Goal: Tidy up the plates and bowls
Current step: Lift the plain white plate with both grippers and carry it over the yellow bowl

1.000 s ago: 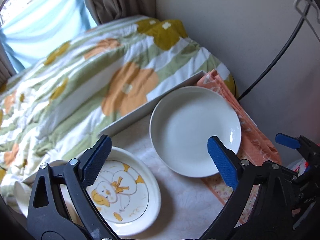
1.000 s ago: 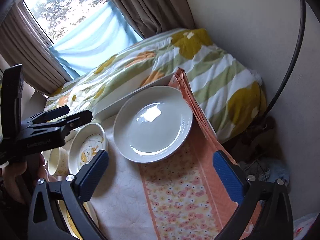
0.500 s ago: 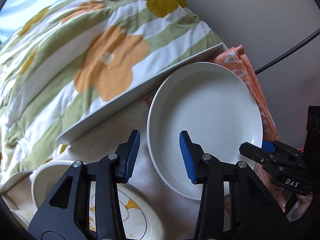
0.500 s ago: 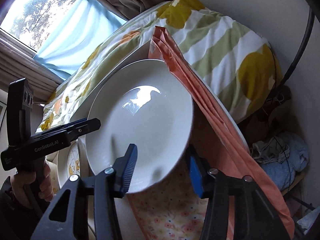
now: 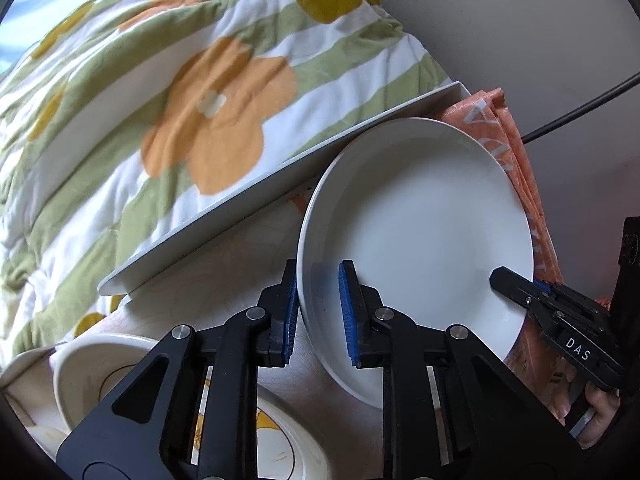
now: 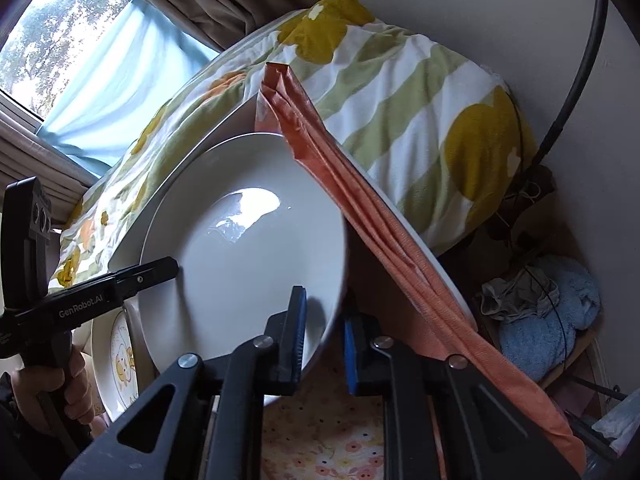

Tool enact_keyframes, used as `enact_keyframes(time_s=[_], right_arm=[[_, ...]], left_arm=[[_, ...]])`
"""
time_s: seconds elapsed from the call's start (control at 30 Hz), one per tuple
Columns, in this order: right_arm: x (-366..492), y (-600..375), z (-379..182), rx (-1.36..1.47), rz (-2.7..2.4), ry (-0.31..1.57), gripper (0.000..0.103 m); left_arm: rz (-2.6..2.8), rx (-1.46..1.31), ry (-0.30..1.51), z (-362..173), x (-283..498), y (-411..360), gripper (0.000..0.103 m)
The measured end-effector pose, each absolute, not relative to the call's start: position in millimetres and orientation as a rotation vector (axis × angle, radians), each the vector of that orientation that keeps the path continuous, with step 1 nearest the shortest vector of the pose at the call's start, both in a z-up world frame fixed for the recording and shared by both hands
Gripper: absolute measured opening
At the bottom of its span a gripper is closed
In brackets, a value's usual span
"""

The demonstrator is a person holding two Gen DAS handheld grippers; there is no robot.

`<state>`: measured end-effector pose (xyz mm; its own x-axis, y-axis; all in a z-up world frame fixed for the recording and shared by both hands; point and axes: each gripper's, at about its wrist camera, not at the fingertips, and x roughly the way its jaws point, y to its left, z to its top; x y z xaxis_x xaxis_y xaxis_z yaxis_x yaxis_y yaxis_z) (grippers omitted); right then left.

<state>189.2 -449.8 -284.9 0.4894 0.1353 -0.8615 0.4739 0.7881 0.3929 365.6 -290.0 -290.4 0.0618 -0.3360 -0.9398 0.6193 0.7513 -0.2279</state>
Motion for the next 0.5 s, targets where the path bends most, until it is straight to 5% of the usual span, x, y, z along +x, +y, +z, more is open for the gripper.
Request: enact_keyframes(time_s=[0.5], right_arm=[[180, -428, -256, 0.522, -0.163, 0.987, 0.015]], left_arm=[[-0.676, 0.215, 1.219, -248, 338, -259, 0.017]])
